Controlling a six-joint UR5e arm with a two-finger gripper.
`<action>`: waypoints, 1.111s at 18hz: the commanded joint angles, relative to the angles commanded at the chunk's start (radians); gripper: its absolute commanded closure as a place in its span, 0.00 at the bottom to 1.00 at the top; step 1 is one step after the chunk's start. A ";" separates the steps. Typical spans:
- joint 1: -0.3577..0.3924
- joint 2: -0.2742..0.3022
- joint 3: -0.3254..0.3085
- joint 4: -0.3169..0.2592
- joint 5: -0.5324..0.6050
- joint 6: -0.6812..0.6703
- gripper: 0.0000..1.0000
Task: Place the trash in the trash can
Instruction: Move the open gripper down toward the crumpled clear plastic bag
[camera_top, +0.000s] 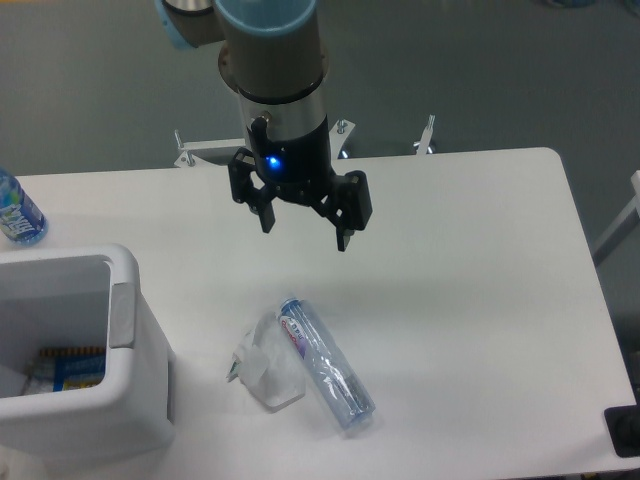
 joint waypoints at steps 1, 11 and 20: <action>0.000 0.000 -0.005 0.006 0.000 -0.002 0.00; -0.006 -0.017 -0.147 0.113 -0.040 -0.026 0.00; -0.067 -0.133 -0.252 0.247 -0.107 -0.106 0.00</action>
